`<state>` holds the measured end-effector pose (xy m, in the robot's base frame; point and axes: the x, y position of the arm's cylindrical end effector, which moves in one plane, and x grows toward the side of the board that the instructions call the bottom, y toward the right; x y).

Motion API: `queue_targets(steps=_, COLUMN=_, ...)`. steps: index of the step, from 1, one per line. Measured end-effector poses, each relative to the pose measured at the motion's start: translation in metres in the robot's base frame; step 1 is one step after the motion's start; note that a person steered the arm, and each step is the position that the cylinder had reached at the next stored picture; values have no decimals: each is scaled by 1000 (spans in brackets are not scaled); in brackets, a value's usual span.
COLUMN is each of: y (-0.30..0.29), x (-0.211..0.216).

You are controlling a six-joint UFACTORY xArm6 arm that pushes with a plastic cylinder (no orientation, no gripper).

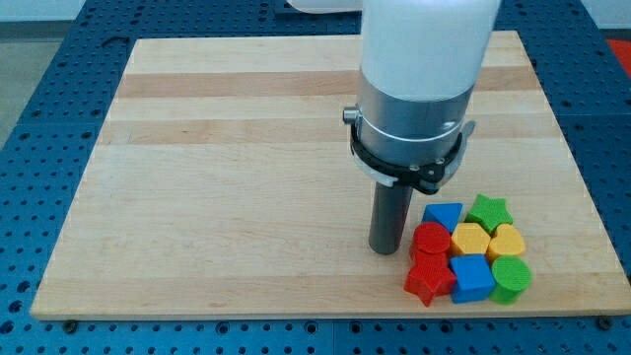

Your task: Slide the group of blocks right a bit

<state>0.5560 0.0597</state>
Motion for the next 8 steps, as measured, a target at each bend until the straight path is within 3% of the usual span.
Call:
queue_targets(steps=4, y=49, x=0)
queue_targets(steps=7, y=-106, x=15)
queue_targets(steps=8, y=-100, x=42)
